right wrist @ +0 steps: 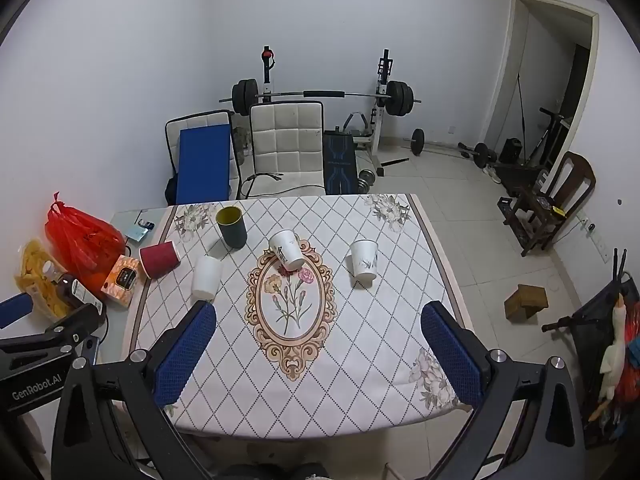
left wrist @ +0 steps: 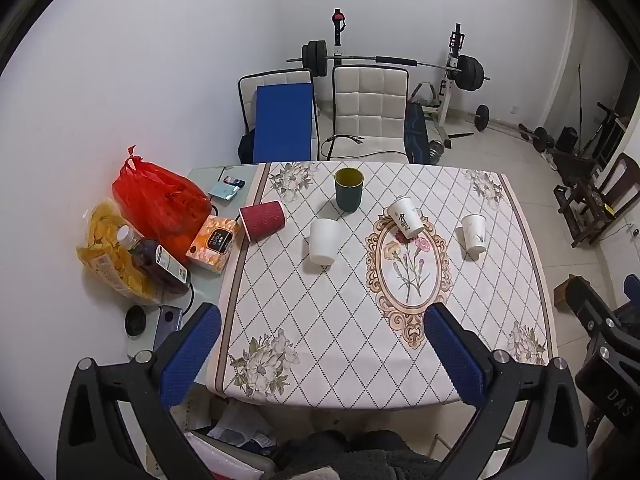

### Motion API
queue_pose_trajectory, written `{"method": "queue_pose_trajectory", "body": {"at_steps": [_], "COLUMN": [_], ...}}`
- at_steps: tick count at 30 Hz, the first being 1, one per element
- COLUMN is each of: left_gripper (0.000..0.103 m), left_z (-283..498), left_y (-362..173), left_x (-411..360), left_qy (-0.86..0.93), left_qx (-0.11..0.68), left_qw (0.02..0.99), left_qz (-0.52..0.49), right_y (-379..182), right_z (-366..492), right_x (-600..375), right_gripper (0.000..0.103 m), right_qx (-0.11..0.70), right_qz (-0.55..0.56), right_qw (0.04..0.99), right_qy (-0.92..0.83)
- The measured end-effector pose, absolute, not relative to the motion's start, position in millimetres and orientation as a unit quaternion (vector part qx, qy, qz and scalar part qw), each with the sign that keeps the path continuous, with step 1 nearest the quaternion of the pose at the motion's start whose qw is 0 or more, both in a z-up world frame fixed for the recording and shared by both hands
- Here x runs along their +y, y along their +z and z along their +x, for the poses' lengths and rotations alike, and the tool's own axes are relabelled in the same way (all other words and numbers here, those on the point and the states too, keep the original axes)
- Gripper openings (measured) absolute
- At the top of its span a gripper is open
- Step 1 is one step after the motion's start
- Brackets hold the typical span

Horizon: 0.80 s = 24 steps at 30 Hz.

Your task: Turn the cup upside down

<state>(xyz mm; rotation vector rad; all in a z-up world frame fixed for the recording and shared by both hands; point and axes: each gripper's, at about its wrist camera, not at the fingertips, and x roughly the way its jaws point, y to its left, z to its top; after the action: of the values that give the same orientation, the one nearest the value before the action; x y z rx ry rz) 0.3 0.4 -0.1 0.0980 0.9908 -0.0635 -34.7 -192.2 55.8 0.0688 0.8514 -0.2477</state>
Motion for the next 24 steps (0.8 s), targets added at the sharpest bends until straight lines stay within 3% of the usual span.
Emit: {"method": "queue_pose_trajectory", "body": {"at_steps": [24], "left_gripper": [0.103], "left_z": [9.0], "left_y": [7.4], "left_x": [-8.4], "left_qy": [-0.029], "left_qx": [0.469], "left_qw": [0.881], "left_qz": [0.048], "right_y": [54.0], "right_z": [-38.1], "right_x": [-192.0], "right_gripper": [0.103], "right_qx": [0.409], "right_qz": [0.03], "right_qw": [0.904], "right_qy": [-0.122]}}
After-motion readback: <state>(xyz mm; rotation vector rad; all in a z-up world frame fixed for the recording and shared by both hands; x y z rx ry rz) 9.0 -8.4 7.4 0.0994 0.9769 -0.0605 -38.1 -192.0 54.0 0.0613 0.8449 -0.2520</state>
